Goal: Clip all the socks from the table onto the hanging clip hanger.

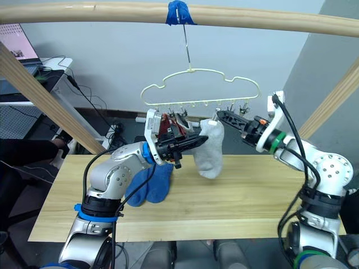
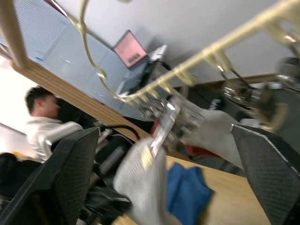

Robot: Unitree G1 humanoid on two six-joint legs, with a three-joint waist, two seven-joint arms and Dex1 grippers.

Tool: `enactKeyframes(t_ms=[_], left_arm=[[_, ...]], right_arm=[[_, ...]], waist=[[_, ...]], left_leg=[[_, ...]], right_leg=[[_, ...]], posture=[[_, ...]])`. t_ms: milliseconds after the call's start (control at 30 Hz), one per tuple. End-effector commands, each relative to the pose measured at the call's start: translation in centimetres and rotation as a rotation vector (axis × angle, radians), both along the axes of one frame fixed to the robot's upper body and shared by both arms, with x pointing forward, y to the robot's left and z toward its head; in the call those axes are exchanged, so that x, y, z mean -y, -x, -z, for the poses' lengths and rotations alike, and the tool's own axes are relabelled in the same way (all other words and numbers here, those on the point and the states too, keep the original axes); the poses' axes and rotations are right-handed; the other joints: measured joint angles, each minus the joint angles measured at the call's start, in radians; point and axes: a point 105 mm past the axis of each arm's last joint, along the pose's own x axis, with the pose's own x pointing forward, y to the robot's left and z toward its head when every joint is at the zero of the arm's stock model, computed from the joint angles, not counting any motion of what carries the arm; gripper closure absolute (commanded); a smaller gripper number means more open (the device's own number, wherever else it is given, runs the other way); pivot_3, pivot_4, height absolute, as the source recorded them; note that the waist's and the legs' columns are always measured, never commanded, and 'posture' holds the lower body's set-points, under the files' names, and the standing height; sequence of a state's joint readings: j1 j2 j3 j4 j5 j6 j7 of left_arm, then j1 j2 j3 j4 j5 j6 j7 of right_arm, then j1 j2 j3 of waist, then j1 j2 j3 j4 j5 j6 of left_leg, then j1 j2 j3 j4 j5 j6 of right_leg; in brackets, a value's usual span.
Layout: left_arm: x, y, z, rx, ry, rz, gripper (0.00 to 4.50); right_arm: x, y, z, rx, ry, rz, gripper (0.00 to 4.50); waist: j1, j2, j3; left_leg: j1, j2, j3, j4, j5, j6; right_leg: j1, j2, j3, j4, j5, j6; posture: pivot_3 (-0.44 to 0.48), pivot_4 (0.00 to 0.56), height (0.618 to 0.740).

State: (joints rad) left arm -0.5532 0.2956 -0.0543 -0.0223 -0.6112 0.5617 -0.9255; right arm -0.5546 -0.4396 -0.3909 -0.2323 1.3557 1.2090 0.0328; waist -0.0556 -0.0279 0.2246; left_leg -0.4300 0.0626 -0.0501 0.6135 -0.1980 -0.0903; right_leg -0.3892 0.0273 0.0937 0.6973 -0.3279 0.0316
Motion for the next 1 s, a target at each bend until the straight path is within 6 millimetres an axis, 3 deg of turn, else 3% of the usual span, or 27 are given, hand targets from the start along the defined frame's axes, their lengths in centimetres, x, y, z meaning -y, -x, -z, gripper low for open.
enactKeyframes(t_ms=[33,167,333,533,633,700,833,1000], left_arm=[[-0.6,-0.2,0.4,0.002,-0.013,-0.025,2.86],[-2.3,-0.3,1.8,0.001,-0.073,-0.067,1.64],[-4.1,0.4,1.3,0.032,-0.104,-0.104,0.06],[-6.2,1.7,0.7,0.077,-0.153,-0.131,0.02],[-7.2,3.0,-0.1,0.101,-0.178,-0.127,0.00],[-7.7,3.7,-0.7,0.111,-0.175,-0.140,0.00],[-8.1,4.0,-1.2,0.119,-0.161,-0.188,0.00],[-7.9,4.0,-1.9,0.132,-0.128,-0.228,0.00]], right_arm=[[0.6,1.6,-0.9,0.109,0.104,0.028,0.00],[1.0,2.2,-0.5,0.172,0.220,0.098,0.00],[0.0,2.6,0.5,0.252,0.340,0.182,0.00],[-1.5,2.6,1.6,0.338,0.411,0.263,0.00],[-1.5,2.1,1.8,0.393,0.432,0.355,0.63],[-1.2,1.5,1.7,0.426,0.453,0.418,1.30],[-0.9,0.7,1.2,0.493,0.480,0.514,1.30],[-2.3,-0.1,1.2,0.525,0.459,0.533,1.30]], waist=[[-0.001,0.000,0.000],[-0.014,0.000,0.000],[-0.026,0.000,0.000],[-0.027,0.000,0.000],[-0.027,0.000,0.000],[-0.026,0.000,0.000],[-0.021,0.000,0.000],[-0.012,0.000,0.000]], left_leg=[[0.000,0.000,0.000,0.000,0.000,0.000],[0.001,0.000,0.000,0.000,0.000,0.000],[0.001,0.001,0.000,0.000,0.000,0.000],[0.001,0.001,0.000,0.000,0.000,0.000],[0.001,0.001,-0.001,0.000,0.000,0.000],[0.001,0.001,-0.001,0.000,0.000,0.000],[0.001,0.001,-0.001,0.000,0.000,0.000],[0.001,0.001,-0.001,0.000,0.000,0.000]], right_leg=[[0.000,0.000,0.000,0.000,0.000,0.000],[0.000,0.000,0.001,0.000,0.000,0.000],[0.000,0.001,0.001,0.001,0.000,0.000],[0.000,0.000,0.001,0.000,0.000,0.001],[0.000,0.000,0.000,0.000,0.000,0.001],[0.000,0.000,0.000,0.000,0.000,0.001],[0.000,0.000,0.000,0.001,0.000,0.001],[0.000,0.000,0.000,0.001,0.000,0.000]], posture=[[-0.075,0.203,0.740],[-0.090,0.202,0.740],[-0.091,0.201,0.740],[-0.074,0.198,0.740],[-0.054,0.197,0.740],[-0.038,0.193,0.740],[-0.028,0.190,0.740],[-0.009,0.186,0.740]])
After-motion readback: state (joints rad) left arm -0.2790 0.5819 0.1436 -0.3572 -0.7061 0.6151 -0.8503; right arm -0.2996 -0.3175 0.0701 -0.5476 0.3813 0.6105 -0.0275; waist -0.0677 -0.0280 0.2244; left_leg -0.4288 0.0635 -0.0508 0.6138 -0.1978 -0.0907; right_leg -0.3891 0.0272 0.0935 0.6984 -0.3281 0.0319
